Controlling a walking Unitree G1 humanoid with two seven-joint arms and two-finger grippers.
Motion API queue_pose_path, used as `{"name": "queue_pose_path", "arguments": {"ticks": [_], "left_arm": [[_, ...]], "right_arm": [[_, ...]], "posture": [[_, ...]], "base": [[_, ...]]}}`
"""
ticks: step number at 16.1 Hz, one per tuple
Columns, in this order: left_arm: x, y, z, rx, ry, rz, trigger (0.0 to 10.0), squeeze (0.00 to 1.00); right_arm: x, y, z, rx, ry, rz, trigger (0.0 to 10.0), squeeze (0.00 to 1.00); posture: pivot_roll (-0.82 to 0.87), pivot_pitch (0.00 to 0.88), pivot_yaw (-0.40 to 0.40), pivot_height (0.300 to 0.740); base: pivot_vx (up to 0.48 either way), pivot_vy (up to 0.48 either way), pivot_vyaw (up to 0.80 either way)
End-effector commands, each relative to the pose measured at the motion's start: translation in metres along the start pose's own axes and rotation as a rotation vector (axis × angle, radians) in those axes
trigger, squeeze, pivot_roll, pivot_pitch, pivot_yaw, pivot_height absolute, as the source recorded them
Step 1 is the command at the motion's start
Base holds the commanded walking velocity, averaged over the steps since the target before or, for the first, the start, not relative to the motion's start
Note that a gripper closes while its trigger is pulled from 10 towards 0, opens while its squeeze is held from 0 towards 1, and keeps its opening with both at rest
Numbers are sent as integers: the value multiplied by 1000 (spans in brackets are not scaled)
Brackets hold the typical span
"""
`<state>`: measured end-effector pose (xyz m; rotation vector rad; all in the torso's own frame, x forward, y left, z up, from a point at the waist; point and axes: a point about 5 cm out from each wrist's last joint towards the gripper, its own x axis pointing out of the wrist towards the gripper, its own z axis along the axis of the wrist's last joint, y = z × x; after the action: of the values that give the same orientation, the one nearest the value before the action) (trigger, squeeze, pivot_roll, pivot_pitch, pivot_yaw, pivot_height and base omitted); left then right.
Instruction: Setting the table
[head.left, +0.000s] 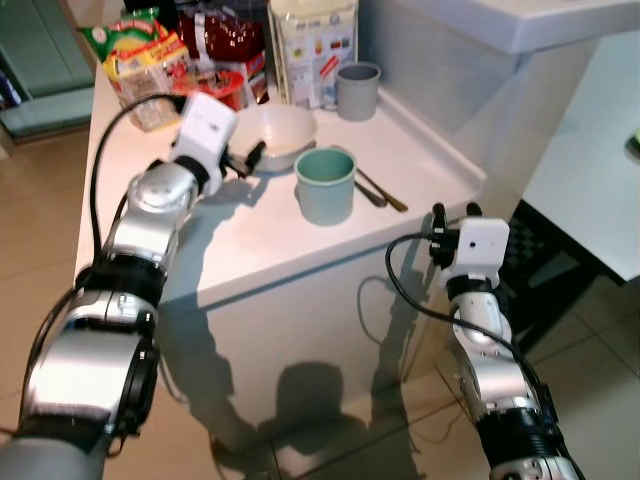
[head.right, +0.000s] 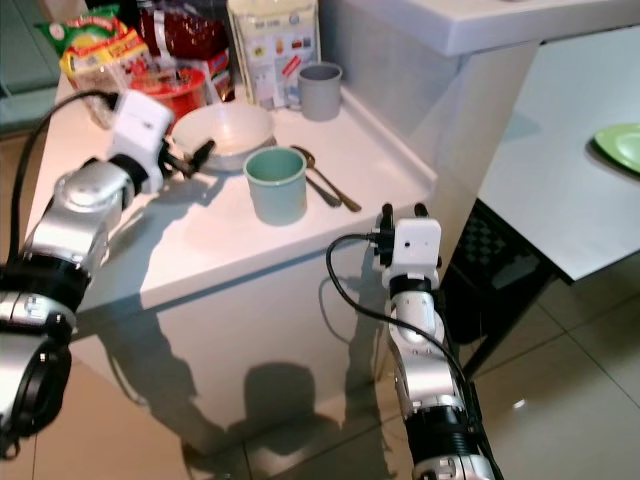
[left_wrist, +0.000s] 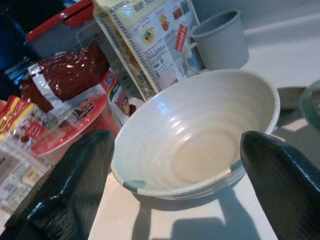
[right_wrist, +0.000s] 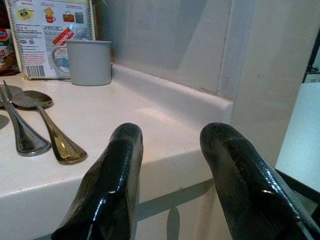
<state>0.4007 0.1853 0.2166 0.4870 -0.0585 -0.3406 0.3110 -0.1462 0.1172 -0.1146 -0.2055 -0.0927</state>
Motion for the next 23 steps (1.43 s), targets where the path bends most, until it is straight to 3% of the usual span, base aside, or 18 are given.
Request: {"name": "queue_pose_path", "arguments": {"ticks": [1,5,9,19,20,23], "left_arm": [[2,5,7,65,-2,-15,10000,0],[5,9,1,181,68,-44,10000,0],[4,9,2,250,79,-121,10000,0],[15,-16,9,425,68,-239,10000,0],[16,-19,10,436,66,-248,0,0],[18,-22,11,453,67,-256,0,0]], "right_arm": [[-1,0,4,13,-22,-8,10000,0],[-3,2,4,14,-21,-12,10000,0],[-5,2,2,14,-14,-18,10000,0],[-4,4,4,18,-16,-18,10000,0],[-4,3,5,17,-18,-18,10000,0],[-4,3,6,16,-23,-21,10000,0]], "posture": [[68,0,98,740],[59,0,112,740],[61,0,116,740],[54,0,125,740],[53,0,126,740],[50,0,133,740]], "base": [[0,0,0],[0,0,0],[0,0,0],[0,0,0],[0,0,0],[0,0,0]]}}
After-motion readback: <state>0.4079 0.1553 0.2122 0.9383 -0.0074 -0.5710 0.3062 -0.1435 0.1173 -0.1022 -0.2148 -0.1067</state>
